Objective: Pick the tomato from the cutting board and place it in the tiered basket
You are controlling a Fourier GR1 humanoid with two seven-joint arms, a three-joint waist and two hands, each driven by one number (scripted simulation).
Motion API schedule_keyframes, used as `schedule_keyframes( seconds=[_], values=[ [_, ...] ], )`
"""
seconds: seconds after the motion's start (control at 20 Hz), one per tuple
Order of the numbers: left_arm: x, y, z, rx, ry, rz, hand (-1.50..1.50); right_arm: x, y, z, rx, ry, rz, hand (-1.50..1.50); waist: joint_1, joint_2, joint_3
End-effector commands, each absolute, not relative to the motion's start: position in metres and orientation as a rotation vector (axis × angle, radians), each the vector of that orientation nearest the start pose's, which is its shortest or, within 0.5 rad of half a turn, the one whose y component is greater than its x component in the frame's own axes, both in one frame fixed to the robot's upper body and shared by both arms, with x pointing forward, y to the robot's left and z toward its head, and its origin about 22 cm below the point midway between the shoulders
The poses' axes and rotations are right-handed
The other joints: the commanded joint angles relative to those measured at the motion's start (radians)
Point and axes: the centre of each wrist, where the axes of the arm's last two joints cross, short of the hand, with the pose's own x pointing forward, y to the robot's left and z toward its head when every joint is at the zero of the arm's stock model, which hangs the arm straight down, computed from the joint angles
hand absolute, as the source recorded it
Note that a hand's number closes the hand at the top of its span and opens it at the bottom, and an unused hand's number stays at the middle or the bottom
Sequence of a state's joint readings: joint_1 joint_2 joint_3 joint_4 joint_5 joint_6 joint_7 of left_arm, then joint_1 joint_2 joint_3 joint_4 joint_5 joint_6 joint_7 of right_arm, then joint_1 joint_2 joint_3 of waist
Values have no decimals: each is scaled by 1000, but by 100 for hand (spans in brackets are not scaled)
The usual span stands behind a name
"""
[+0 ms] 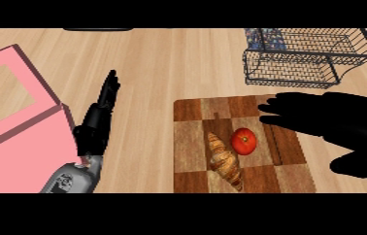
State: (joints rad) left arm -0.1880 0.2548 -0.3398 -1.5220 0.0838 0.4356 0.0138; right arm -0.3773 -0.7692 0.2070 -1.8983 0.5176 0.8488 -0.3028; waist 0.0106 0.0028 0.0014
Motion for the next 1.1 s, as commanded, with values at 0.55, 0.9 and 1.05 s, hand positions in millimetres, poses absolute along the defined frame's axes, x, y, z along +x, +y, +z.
schedule_keyframes(
  seconds=[0.55, 0.9, 1.05],
  values=[
    [266, 211, 29, 186, -1659, -115, 0, 288, -259, 170, -240, -1546, 2096, -150, -7, -3, -2],
    [266, 216, 27, 202, -1660, -91, 0, 280, -267, 163, -241, -1484, 2071, -150, -13, -4, -2],
    [275, 204, 34, 165, -1649, -122, 0, 310, -240, 131, -190, -1465, 2068, -150, -3, -1, -2]
  ],
)
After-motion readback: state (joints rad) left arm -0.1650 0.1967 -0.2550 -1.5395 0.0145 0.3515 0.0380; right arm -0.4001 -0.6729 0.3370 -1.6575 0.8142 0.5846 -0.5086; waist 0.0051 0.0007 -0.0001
